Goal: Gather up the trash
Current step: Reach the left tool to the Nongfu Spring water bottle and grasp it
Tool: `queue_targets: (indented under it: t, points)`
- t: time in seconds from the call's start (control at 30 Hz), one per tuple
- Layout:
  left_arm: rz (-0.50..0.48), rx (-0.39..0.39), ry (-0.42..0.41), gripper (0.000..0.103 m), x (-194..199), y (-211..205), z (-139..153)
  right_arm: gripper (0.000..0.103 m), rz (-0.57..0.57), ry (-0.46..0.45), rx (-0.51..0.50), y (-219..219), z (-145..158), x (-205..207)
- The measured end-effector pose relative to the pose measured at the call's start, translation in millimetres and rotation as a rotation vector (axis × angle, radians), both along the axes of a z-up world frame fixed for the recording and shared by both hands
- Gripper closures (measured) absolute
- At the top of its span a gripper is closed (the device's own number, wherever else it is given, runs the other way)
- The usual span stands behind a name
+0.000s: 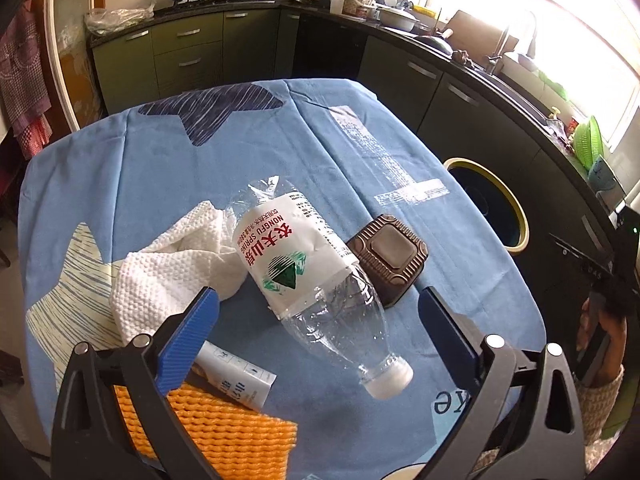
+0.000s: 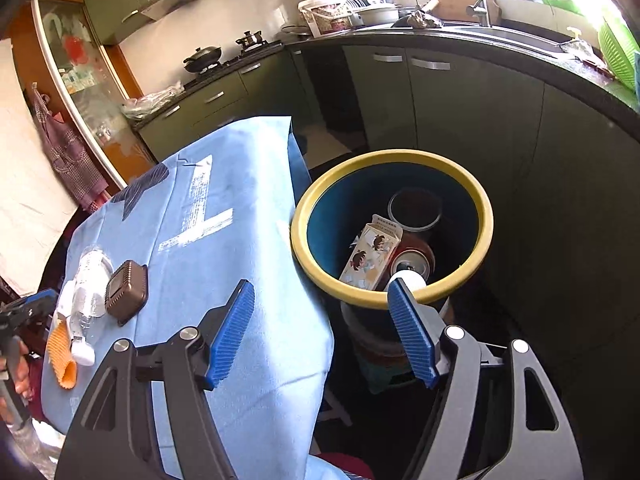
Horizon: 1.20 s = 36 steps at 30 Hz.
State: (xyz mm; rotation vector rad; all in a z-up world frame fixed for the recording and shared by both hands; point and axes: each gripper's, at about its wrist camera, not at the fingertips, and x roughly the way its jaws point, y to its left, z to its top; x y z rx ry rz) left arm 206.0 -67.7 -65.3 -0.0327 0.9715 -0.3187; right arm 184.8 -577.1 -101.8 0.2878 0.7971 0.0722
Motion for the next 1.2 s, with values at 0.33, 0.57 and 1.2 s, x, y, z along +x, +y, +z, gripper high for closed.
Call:
queue_targets:
  t: [0.33,0.57,1.2]
  points:
    - [0.112,-0.026,0.173,0.008,53.7,-7.1,-20.8,0.034,0.024,0.028,0.078,-5.9,-26.9,-4.7]
    - [0.130,0.024,0.237,0.009,73.7,-6.6,-43.6,0.033,0.030,0.042,0.112,-9.1,-38.2,-3.9]
    - [-0.067,0.152,0.326,0.023,97.0,-20.2,-46.5,0.032,0.066,0.063,0.117,5.4,-35.4,-2.6]
